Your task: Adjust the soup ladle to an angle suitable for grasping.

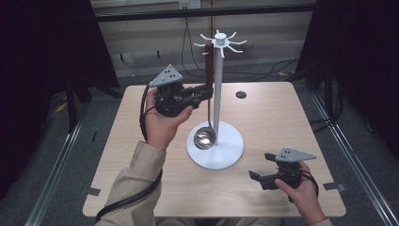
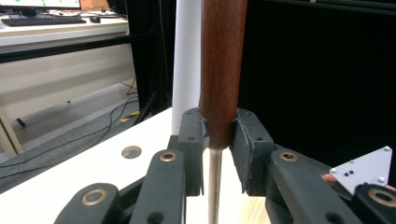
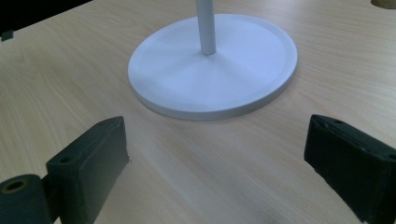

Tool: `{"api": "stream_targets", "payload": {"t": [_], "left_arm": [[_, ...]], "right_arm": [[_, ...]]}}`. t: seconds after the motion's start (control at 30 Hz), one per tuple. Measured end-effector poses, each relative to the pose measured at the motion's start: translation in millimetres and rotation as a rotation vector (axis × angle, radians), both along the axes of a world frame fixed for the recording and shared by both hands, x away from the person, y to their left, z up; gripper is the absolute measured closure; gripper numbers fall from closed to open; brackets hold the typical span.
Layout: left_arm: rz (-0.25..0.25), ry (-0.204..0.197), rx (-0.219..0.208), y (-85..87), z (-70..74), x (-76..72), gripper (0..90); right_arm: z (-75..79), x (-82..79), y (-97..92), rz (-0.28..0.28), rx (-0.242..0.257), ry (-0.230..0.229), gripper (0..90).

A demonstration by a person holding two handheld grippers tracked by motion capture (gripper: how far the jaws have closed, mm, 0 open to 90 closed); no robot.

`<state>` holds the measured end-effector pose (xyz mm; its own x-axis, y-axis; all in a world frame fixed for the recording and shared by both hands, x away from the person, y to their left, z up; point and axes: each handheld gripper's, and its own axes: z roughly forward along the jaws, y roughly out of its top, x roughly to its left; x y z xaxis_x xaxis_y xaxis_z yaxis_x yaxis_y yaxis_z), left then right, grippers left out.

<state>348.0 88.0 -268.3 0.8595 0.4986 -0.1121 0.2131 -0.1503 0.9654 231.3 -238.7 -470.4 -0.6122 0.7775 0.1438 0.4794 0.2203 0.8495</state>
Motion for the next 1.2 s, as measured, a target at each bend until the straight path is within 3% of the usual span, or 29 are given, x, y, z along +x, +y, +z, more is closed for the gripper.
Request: {"api": "stream_targets", "payload": {"t": [0.73, 0.77, 1.2], "left_arm": [[0.021, -0.045, -0.019, -5.4, -6.7, 2.2, 74.0], [0.025, -0.043, -0.005, -4.6, -6.3, 1.9, 73.9], [0.041, -0.053, -0.051, -3.8, -8.5, 3.8, 68.5]], "right_arm": [[-1.6, -0.2, 1.6, 0.007, 0.001, 0.006, 5.4], [-1.1, -0.4, 1.9, 0.005, 0.004, 0.005, 5.4], [-0.3, -0.5, 0.1, -0.003, 0.007, 0.004, 5.3]]}}
